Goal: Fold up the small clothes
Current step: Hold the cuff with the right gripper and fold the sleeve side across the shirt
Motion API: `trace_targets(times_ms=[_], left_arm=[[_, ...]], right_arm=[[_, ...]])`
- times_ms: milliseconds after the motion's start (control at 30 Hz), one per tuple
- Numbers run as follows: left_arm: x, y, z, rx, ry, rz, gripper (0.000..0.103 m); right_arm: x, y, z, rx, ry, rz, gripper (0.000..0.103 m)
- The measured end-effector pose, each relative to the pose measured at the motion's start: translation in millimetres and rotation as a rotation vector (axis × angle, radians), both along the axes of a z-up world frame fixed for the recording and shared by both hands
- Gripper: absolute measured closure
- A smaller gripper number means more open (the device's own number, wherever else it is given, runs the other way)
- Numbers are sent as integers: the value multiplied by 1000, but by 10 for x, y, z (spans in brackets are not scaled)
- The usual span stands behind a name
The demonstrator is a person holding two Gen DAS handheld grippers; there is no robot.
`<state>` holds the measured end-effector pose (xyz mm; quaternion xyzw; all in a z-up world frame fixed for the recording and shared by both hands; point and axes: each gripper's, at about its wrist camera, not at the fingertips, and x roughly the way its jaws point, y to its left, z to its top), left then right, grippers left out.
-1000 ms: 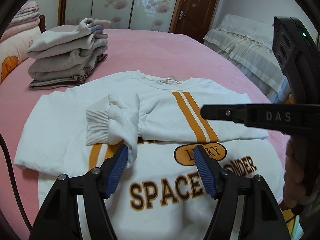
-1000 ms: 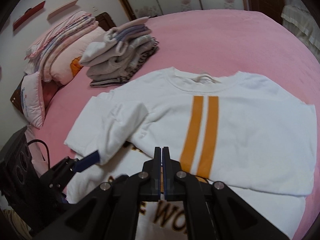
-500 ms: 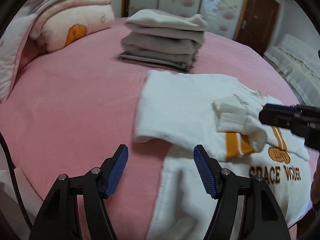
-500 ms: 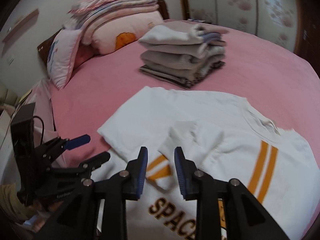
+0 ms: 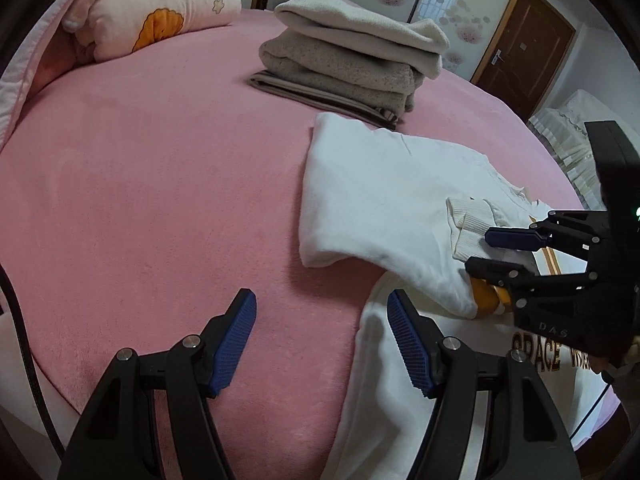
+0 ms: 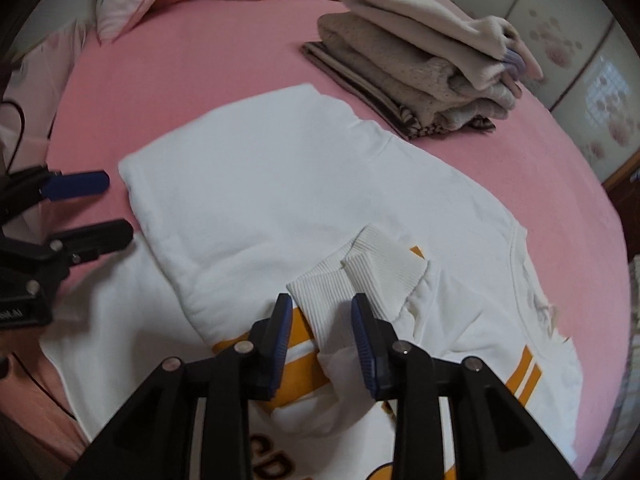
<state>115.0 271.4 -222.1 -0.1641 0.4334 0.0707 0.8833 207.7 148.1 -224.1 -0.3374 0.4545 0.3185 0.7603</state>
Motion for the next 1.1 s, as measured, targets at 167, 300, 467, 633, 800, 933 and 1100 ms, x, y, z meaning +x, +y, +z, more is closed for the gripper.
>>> trace_targets(times_ms=[167, 300, 467, 633, 800, 933, 1100], left_arm=[[-24, 66, -15, -29, 8, 16, 36], [0, 82, -7, -36, 11, 19, 36], [52, -11, 34, -40, 7, -7, 36], [143, -166, 45, -43, 14, -44, 36], [288, -368, 23, -22, 27, -76, 36], [449, -495, 4, -11, 25, -71, 36], [627, -565, -89, 40, 48, -4, 36]], right_arm=[[-127, 171, -124, -122, -113, 58, 67], [-64, 97, -6, -89, -117, -13, 92], [105, -305, 553, 126, -118, -182, 97], [275, -1040, 1220, 388, -171, -406, 97], [352, -1787, 1560, 520, -262, -587, 97], [391, -2285, 1542, 566, -272, -700, 97], [289, -2844, 1234, 589, -231, -842, 97]])
